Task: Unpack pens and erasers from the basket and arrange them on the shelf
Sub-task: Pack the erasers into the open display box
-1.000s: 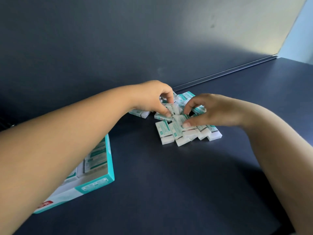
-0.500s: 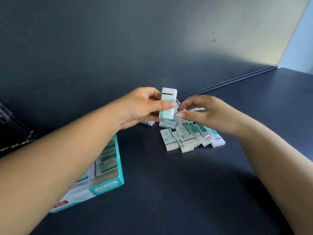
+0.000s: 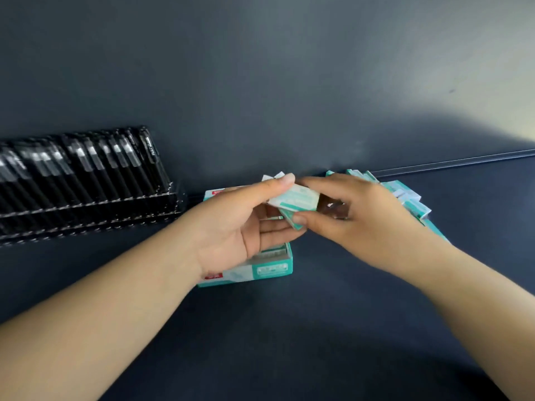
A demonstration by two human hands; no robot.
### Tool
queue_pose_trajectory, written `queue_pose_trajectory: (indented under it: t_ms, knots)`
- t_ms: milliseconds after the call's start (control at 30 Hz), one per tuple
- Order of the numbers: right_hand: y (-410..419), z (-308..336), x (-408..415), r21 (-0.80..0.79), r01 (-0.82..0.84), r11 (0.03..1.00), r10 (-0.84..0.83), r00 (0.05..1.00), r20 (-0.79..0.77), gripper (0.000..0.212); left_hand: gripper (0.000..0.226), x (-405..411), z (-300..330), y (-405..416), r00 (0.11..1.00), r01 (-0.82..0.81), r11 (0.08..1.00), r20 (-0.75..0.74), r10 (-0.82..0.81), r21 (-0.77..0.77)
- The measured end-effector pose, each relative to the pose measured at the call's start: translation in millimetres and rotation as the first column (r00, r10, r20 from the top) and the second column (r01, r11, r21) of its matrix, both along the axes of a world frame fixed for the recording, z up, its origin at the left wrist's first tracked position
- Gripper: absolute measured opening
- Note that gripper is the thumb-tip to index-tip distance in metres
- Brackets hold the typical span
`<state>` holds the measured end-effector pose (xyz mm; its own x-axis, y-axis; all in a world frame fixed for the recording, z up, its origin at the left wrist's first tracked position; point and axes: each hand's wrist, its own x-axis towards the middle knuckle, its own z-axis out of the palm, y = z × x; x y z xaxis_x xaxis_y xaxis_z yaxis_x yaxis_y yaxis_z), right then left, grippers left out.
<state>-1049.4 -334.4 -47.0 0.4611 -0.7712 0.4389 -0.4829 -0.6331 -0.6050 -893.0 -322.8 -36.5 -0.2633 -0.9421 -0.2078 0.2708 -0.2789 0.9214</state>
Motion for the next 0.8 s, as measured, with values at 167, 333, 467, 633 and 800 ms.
queue_pose_trajectory:
  t_ms: [167,333,467,633,800]
  knots:
    - [3,3,23,0.199,-0.158,0.967,0.121,0.975,0.189,0.014,0.032,35,-3,19,0.998,0.021,0.998,-0.06,-0.025,-0.064]
    - [3,3,41,0.333,-0.262,0.906,0.157,0.938,0.31,0.012,0.037,57,-7,26,0.995,-0.072,0.992,-0.083,0.063,-0.103]
    - [-2,1,46,0.404,-0.201,0.893,0.052,0.936,0.349,0.011,0.042,73,-11,28,0.994,-0.102,0.984,-0.064,0.094,-0.145]
    - [-16,-13,35,0.346,0.028,0.938,-0.046,0.998,0.045,0.006,0.039,92,-31,22,0.947,-0.249,0.906,0.109,0.302,-0.343]
    - [-20,-23,35,0.317,0.071,0.946,0.013,0.967,-0.256,0.018,0.032,100,-59,12,0.783,-0.272,0.798,0.358,0.508,-0.537]
